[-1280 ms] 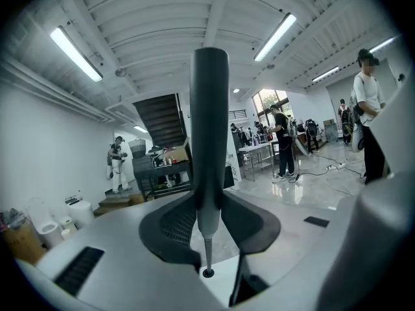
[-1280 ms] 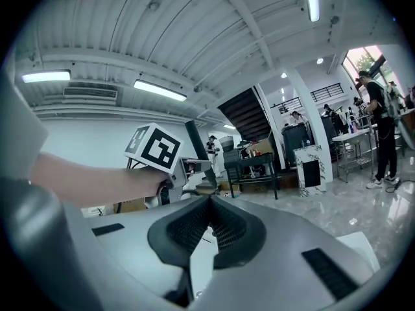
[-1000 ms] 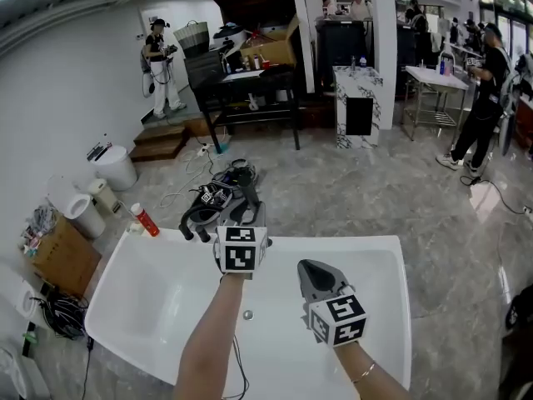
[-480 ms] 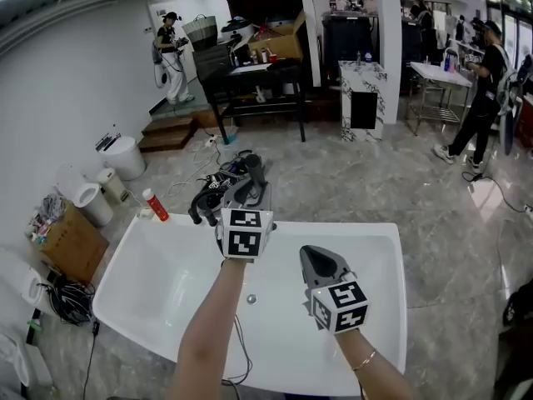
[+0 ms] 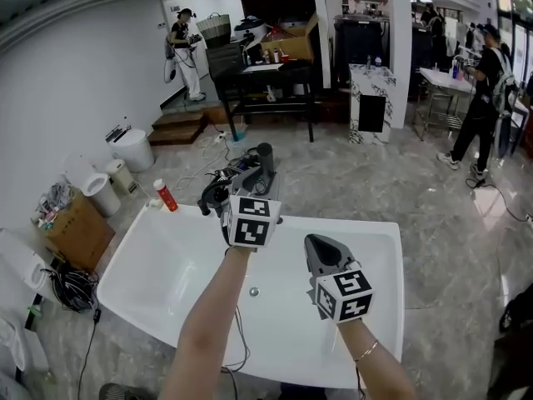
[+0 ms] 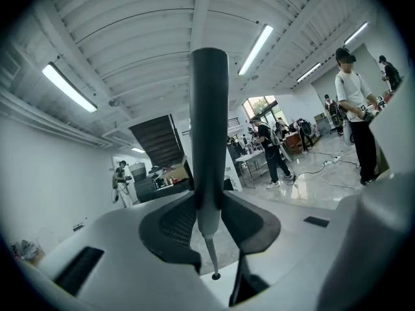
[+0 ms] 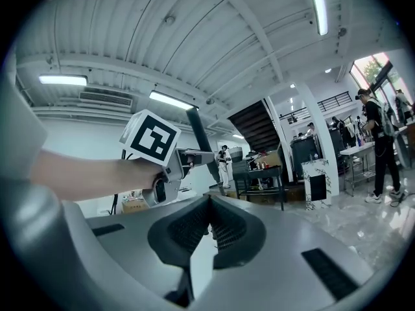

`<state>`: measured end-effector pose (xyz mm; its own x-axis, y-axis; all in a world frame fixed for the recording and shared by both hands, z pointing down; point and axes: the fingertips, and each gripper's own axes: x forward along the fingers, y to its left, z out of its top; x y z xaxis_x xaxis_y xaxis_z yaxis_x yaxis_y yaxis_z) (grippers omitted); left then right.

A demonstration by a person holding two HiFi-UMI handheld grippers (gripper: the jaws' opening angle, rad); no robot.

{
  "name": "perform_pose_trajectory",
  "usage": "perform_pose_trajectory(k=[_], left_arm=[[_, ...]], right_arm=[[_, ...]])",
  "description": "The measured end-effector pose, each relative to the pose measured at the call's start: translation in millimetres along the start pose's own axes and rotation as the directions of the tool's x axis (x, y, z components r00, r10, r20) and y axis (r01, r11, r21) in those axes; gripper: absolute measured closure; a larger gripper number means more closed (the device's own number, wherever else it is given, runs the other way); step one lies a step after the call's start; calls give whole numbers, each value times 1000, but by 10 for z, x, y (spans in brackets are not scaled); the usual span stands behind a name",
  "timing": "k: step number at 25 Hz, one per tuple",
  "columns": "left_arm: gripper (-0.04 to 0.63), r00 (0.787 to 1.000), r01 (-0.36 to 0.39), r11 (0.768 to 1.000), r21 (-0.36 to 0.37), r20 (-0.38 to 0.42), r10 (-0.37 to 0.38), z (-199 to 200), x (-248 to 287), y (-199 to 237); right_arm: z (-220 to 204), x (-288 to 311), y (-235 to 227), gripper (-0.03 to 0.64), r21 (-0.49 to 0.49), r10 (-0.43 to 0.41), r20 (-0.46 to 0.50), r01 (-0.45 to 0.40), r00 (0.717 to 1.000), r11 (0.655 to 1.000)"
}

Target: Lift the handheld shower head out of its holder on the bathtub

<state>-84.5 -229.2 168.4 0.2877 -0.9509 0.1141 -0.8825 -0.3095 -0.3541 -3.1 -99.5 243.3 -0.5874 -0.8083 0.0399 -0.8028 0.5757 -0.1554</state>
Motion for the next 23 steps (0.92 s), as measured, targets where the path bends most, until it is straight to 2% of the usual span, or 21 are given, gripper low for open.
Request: perform_pose_trajectory(k=[12,23], left_arm=[[457,1000,-4,1000,-4,8,4,-24,-76,-93],[457,1000,-14,1000,-25,3,14,-130,-79,-2]], right_arm=[[-57,-123,-5,611,-27,-5,-27,4,1000,1000],[-156,-56,18,611,-21,-10,-33,10,999,1000]])
